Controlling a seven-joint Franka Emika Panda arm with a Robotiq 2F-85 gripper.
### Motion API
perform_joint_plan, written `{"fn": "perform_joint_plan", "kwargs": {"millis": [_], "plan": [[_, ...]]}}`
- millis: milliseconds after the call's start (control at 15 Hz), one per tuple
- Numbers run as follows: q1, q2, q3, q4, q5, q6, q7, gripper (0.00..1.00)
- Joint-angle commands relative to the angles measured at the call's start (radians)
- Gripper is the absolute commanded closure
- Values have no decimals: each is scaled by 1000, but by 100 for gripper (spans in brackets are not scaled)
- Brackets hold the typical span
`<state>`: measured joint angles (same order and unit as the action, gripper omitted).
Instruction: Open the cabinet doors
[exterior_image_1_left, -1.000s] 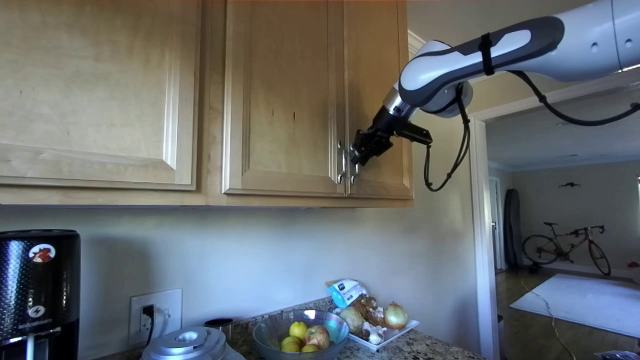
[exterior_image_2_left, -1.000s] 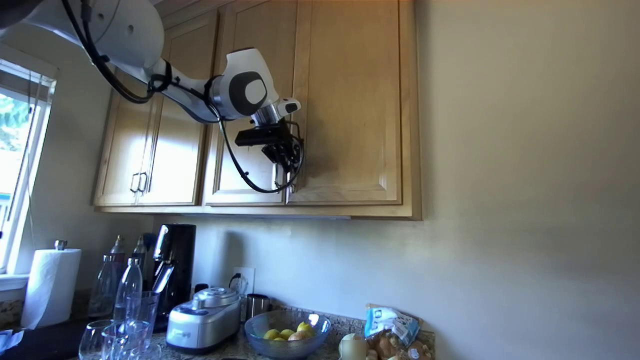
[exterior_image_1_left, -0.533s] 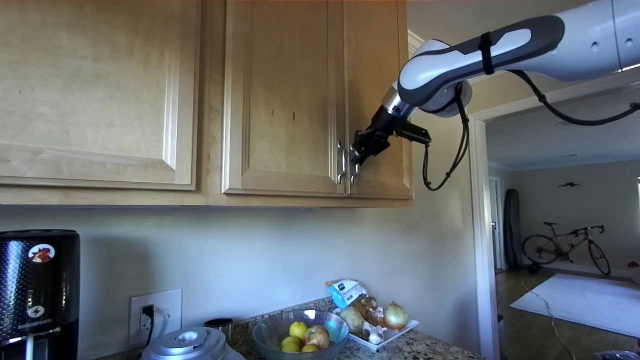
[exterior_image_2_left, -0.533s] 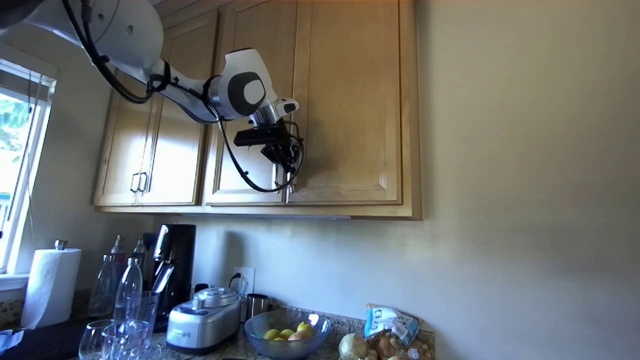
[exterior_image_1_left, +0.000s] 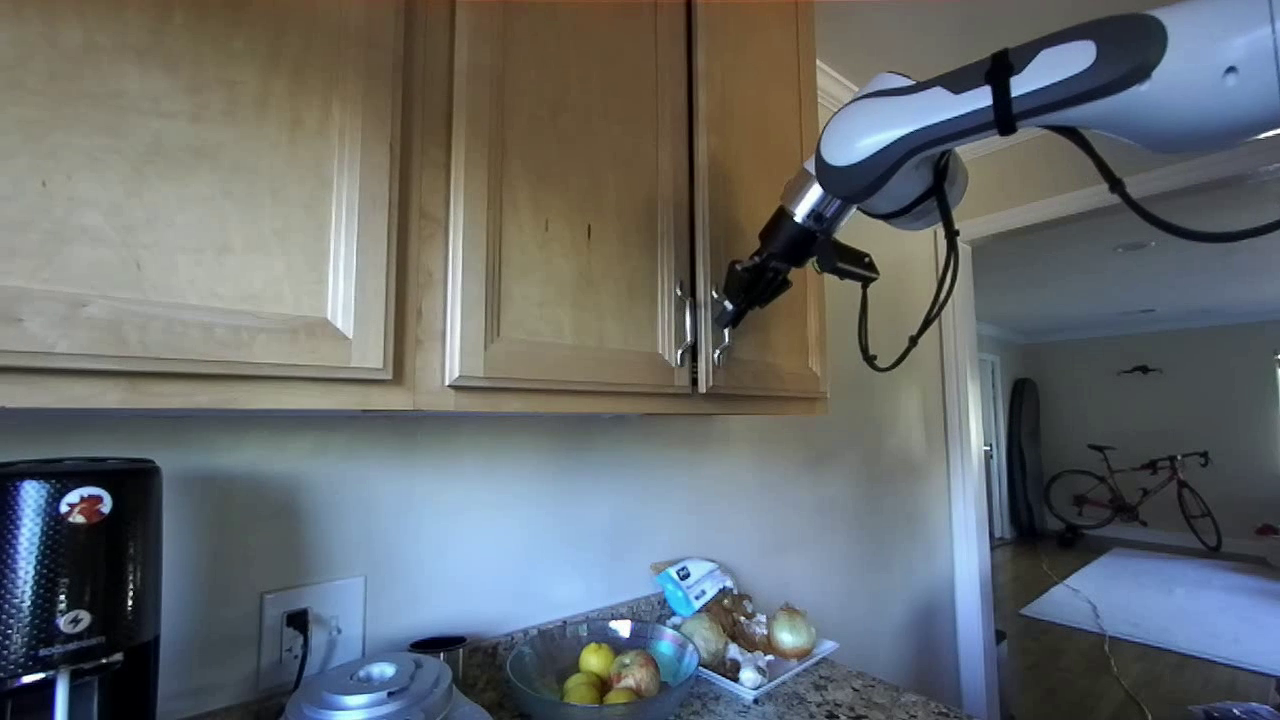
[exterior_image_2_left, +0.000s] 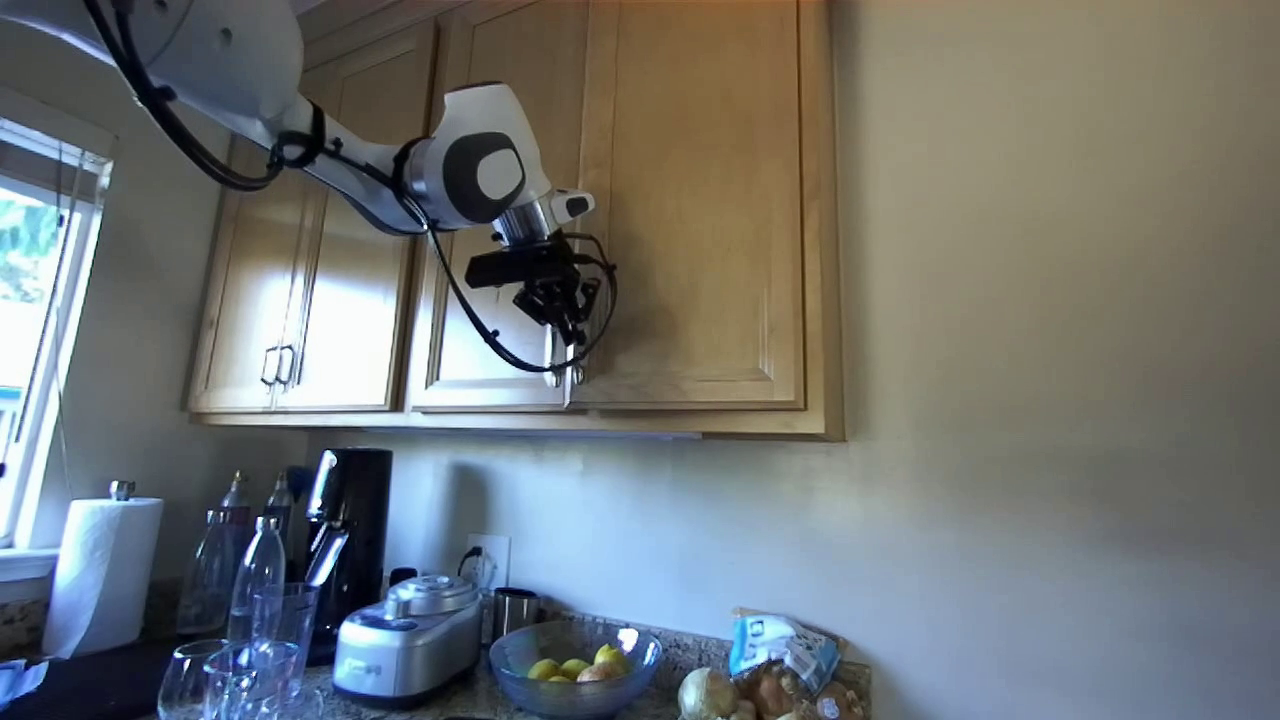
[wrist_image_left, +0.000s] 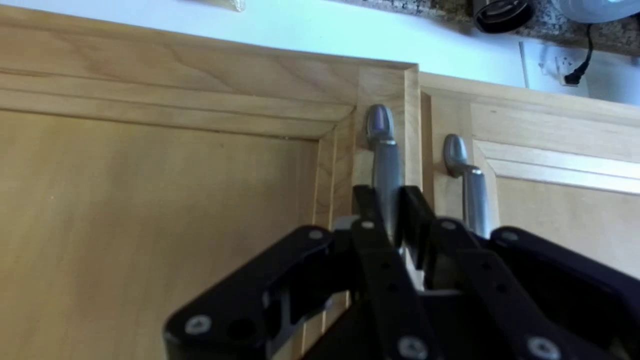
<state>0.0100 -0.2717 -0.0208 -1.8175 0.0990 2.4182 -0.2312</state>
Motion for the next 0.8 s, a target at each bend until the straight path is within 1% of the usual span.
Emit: {"fn": "perform_joint_plan", "kwargs": {"millis": [0,333,400,467,533,600,733], "plan": [[1,-177,-72,-126,2,-55,-115,91],[-50,-331,-104,-192,-100,-234,-96,91],[-60,-362,-114,-202,-123,-276,-100,88],[-76,-395,-119,-212,-170,-324,-111,58],[-84,-425,-135,-220,-205,-362,-131,56],[-96,-455,-149,-226,-254,-412,-159,52],[-129,-508,-195,-244,-360,-470,-229,39]]}}
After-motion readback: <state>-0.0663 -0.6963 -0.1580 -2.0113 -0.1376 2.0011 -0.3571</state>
